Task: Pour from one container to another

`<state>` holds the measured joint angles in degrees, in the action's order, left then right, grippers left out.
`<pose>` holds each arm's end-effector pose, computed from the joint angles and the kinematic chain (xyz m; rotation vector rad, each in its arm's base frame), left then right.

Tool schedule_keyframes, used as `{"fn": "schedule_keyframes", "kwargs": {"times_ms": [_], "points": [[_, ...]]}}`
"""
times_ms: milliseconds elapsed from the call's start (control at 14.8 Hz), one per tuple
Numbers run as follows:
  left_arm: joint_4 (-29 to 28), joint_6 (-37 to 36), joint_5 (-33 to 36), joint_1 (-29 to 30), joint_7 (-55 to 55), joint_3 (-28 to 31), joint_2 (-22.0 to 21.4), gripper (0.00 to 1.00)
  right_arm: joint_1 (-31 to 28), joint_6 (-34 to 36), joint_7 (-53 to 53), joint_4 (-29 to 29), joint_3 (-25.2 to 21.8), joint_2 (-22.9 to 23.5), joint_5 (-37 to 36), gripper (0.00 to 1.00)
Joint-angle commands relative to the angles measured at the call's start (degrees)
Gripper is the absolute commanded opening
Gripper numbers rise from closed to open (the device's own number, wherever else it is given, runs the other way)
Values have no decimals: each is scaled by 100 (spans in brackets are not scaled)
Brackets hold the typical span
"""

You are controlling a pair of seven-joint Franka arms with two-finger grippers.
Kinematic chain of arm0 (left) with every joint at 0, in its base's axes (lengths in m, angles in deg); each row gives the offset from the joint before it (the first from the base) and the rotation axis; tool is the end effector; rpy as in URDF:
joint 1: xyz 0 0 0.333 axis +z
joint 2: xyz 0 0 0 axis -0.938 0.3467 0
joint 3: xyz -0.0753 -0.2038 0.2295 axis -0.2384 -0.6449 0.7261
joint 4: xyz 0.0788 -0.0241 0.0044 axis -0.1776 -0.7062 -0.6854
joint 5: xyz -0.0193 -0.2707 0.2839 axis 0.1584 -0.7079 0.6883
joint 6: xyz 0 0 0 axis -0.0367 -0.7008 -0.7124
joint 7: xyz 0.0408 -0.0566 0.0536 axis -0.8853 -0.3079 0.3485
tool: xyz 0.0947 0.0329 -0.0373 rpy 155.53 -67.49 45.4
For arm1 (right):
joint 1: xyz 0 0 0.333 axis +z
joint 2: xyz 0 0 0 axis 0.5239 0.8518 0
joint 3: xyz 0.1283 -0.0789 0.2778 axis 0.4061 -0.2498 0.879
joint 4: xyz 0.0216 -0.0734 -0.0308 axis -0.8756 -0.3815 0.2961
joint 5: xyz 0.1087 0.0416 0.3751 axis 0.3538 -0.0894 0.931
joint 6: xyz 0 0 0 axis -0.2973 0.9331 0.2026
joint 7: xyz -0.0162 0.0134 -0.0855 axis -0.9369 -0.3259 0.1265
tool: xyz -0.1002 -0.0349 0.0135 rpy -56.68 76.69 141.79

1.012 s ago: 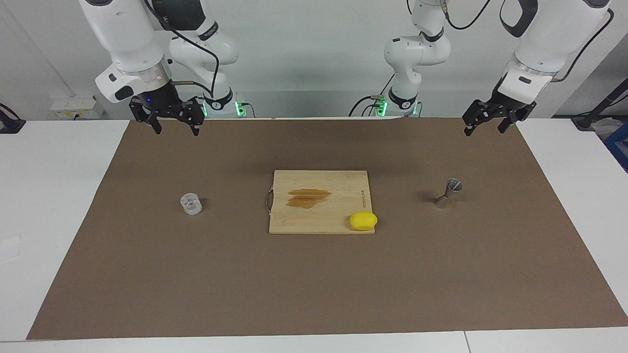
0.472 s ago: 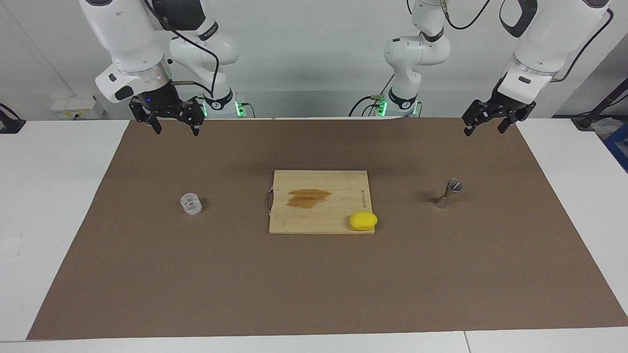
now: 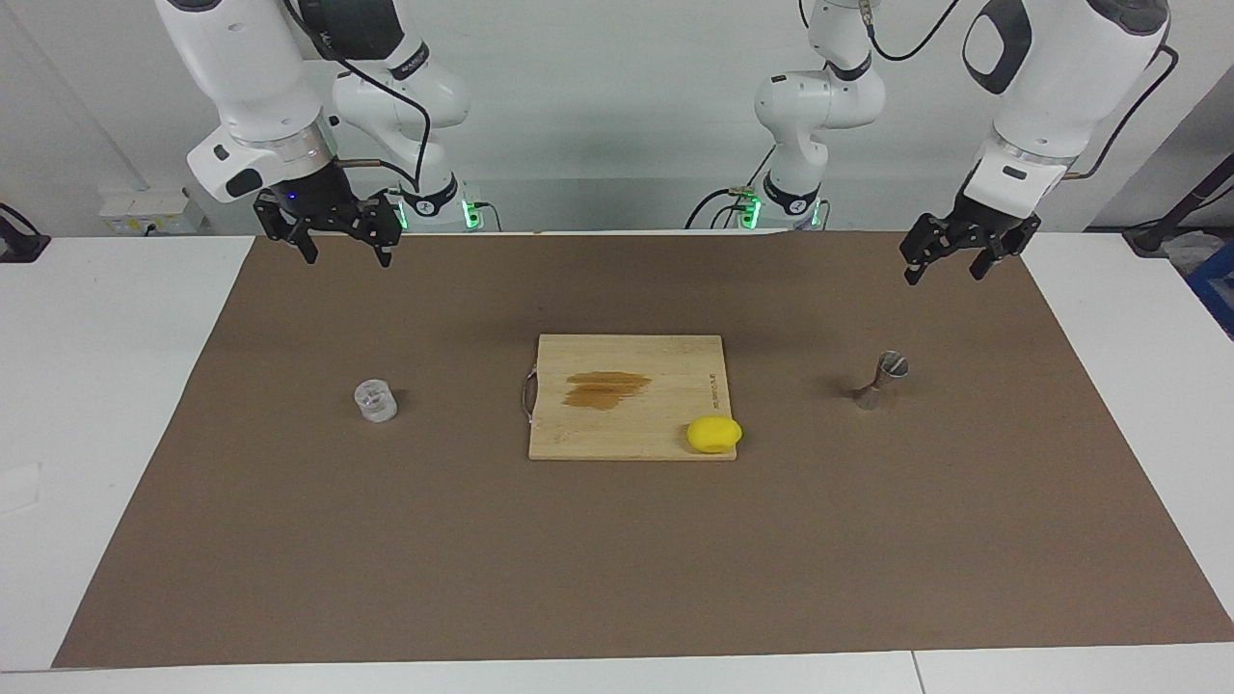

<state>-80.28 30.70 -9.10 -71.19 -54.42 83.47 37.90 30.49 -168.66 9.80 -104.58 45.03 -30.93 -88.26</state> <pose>0.5378 -0.0352 0.5832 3.1225 0.0387 0.1117 0.5359 0.0526 0.6102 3.1213 -0.1331 -0.0711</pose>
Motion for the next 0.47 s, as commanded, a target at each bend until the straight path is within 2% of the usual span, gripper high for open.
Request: {"fn": "schedule_keyframes", "kwargs": {"times_ms": [0, 270, 405], "points": [[-875, 705, 123, -99, 40, 55, -414, 100, -56, -18, 59, -91, 23, -80, 22, 100], [-1429, 1539, 123, -99, 75, 55, -326, 100, -56, -18, 59, -91, 23, -80, 22, 100], [-1562, 1734, 114, -29, 110, 55, -308, 100, -56, -18, 59, -91, 23, -80, 22, 100]]}}
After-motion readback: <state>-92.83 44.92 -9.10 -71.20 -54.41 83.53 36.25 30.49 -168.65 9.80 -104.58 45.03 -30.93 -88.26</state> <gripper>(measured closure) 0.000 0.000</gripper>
